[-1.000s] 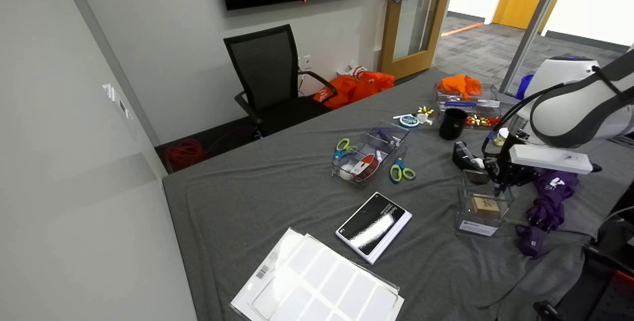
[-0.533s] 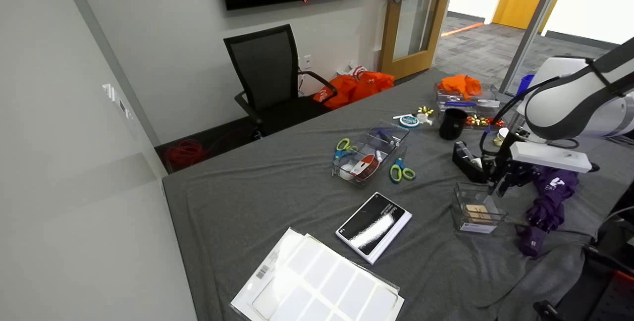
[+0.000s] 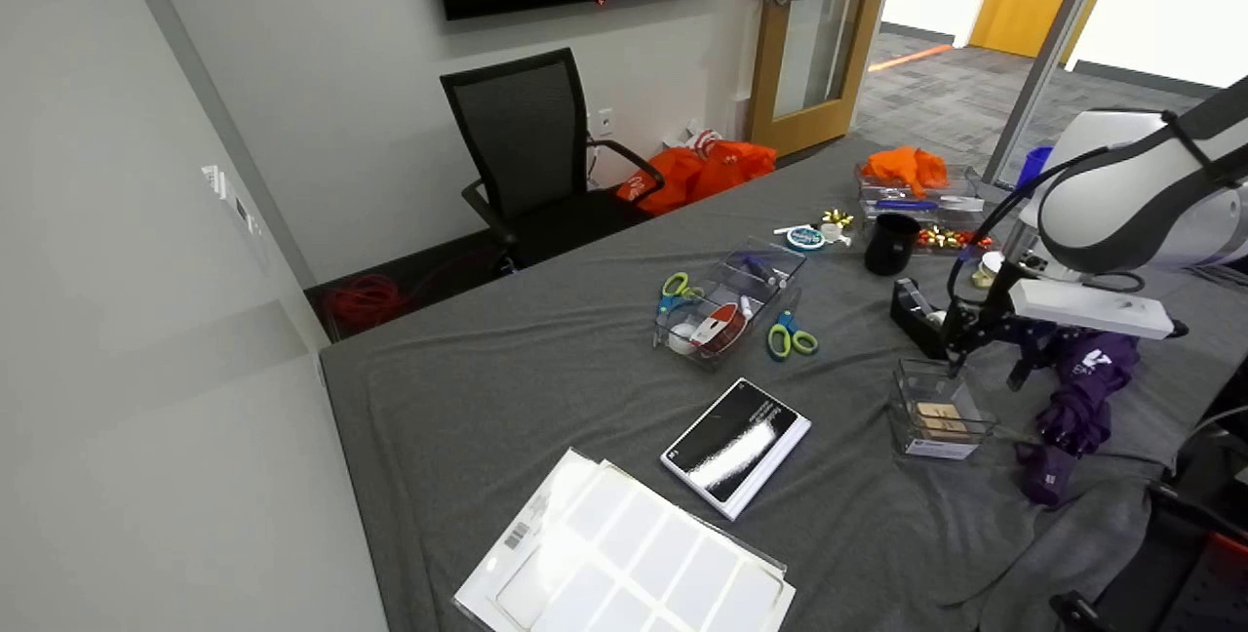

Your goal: Put the clear container into the other

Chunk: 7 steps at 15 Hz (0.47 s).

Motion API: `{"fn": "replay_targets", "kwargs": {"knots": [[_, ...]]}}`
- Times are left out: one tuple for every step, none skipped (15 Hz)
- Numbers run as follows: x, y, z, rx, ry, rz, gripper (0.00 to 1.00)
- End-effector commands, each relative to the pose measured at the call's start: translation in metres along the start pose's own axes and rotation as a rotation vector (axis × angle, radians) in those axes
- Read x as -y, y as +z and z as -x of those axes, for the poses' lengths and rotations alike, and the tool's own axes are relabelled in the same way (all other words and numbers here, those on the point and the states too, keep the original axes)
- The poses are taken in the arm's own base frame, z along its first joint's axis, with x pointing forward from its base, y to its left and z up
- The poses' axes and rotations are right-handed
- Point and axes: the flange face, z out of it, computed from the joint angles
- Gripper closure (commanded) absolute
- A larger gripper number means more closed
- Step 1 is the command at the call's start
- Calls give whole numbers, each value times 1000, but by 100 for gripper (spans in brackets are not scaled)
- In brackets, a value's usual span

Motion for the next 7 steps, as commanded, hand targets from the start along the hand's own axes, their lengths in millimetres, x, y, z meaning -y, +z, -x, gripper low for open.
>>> {"fn": "replay_targets", "kwargs": {"knots": [[-5, -27, 15, -4, -19, 0, 0], [-5, -34, 16, -12, -24, 3, 0], [-5, -42, 17, -23, -31, 6, 0], [-7, -50, 17, -38, -36, 8, 0], [-9, -58, 18, -48, -42, 15, 0], [-11, -66, 18, -50, -50, 21, 0], [-13, -74, 19, -44, -59, 22, 0]]}}
